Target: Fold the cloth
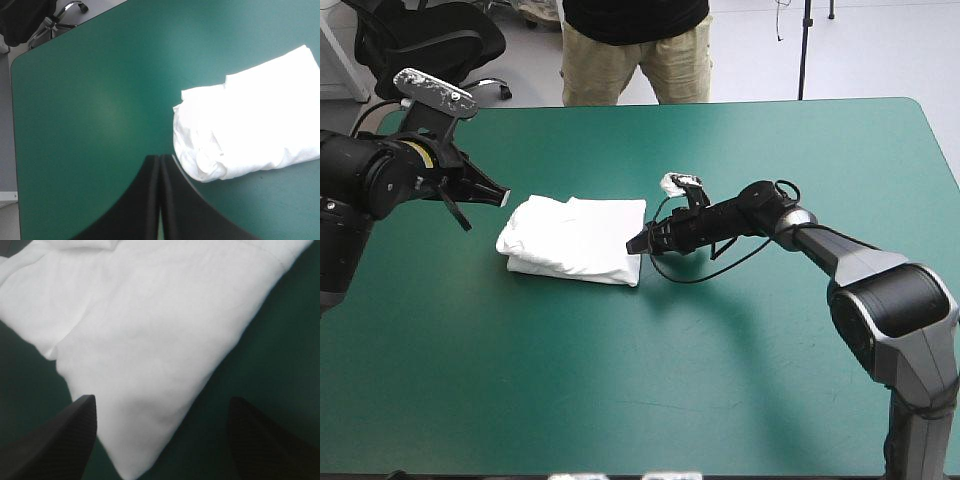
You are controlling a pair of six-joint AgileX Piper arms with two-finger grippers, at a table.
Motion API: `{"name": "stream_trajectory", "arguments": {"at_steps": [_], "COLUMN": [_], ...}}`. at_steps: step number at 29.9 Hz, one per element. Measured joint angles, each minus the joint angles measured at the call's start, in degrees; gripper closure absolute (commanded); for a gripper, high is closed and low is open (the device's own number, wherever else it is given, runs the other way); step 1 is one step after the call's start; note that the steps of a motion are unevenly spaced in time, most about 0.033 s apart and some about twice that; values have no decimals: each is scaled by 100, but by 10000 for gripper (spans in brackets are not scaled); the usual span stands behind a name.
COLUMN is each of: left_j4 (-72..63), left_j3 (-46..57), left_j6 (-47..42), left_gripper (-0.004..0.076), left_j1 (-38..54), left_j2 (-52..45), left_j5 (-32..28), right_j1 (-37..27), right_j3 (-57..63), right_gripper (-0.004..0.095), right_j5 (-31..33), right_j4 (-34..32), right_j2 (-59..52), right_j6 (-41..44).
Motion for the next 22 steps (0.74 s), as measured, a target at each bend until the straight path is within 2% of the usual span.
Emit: {"name": "stream_trajectory", "arguments": {"at_steps": [5, 10, 16, 22], "left_j4": [33, 63, 65, 65], "left_j3": [0, 0, 0, 0], "left_j6": [5, 5, -1, -1], "left_gripper": [741, 741, 741, 741], "left_j1": [0, 0, 0, 0], "left_j2": [0, 0, 0, 0], "left_j5": [0, 0, 0, 0], "right_j1": [0, 0, -4, -241], "right_j3": [-486, -895, -1138, -735], "right_gripper": [559, 914, 904, 905], "right_j5": [333, 453, 475, 207], "right_j4": [418, 452, -157, -1762], "right_j2": [581, 788, 778, 209], "right_j6": [-129, -140, -2, 760]}}
